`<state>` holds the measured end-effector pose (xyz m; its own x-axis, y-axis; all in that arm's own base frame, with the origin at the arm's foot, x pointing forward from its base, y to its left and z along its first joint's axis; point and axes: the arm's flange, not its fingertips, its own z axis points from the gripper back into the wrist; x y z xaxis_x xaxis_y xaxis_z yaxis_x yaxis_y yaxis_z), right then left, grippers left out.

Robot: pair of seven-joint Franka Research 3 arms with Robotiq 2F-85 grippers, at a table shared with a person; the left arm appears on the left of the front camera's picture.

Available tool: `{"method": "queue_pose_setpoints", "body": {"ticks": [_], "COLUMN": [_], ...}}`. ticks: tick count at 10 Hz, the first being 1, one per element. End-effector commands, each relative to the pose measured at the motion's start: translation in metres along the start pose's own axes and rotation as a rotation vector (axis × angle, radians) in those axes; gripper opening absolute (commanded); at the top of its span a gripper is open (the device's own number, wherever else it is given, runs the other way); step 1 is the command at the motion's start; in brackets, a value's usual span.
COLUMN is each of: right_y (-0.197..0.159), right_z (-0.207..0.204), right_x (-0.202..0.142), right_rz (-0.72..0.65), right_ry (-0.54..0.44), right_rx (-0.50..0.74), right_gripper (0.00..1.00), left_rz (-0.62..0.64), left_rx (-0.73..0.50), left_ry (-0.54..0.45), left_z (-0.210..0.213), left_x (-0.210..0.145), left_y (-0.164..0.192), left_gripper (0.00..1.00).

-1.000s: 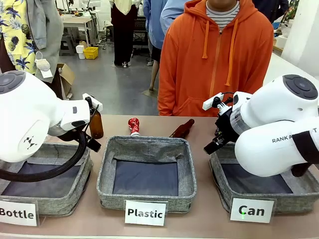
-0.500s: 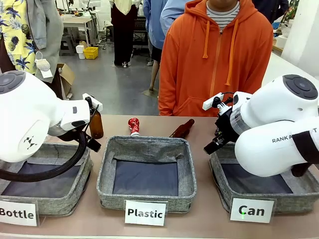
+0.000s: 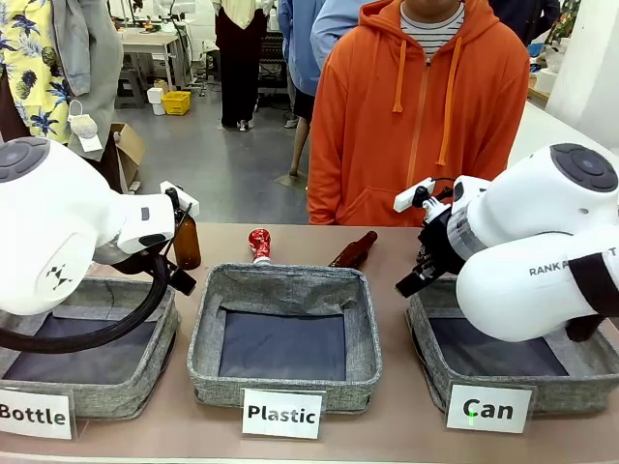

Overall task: Sort the can waste into the basket.
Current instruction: Pick up the can waste from the table and place it in the right Fabric basket.

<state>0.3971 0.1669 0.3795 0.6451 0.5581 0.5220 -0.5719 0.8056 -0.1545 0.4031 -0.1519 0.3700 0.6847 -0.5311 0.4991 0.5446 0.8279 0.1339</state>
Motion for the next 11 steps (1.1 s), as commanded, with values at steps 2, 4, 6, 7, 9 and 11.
{"method": "queue_pose_setpoints", "body": {"ticks": [2,4,6,7,9,11], "right_y": [-0.007,-0.008,-0.031,-0.050,-0.098,-0.149], "right_z": [0.101,0.159,0.216,0.241,0.269,0.262], "right_x": [0.015,0.000,-0.020,-0.038,-0.088,-0.143], "right_rz": [-0.022,-0.045,-0.380,-0.497,-0.650,-0.854], "right_ry": [-0.135,-0.166,-0.077,-0.100,-0.191,-0.319], "right_rx": [0.050,0.145,0.371,0.463,0.683,0.834], "right_gripper": [1.00,1.00,1.00,1.00,1.00,1.00], "left_rz": [-0.011,0.001,0.252,0.271,0.351,0.540], "left_rx": [-0.033,-0.127,-0.316,-0.420,-0.639,-0.841], "left_ry": [-0.098,-0.155,-0.102,-0.129,-0.165,-0.244], "left_z": [0.107,0.170,0.229,0.243,0.244,0.220], "left_x": [0.030,0.010,-0.020,-0.040,-0.089,-0.135], "left_y": [-0.041,-0.042,-0.003,0.023,0.081,0.146], "left_gripper": [1.00,1.00,1.00,1.00,1.00,1.00]}}
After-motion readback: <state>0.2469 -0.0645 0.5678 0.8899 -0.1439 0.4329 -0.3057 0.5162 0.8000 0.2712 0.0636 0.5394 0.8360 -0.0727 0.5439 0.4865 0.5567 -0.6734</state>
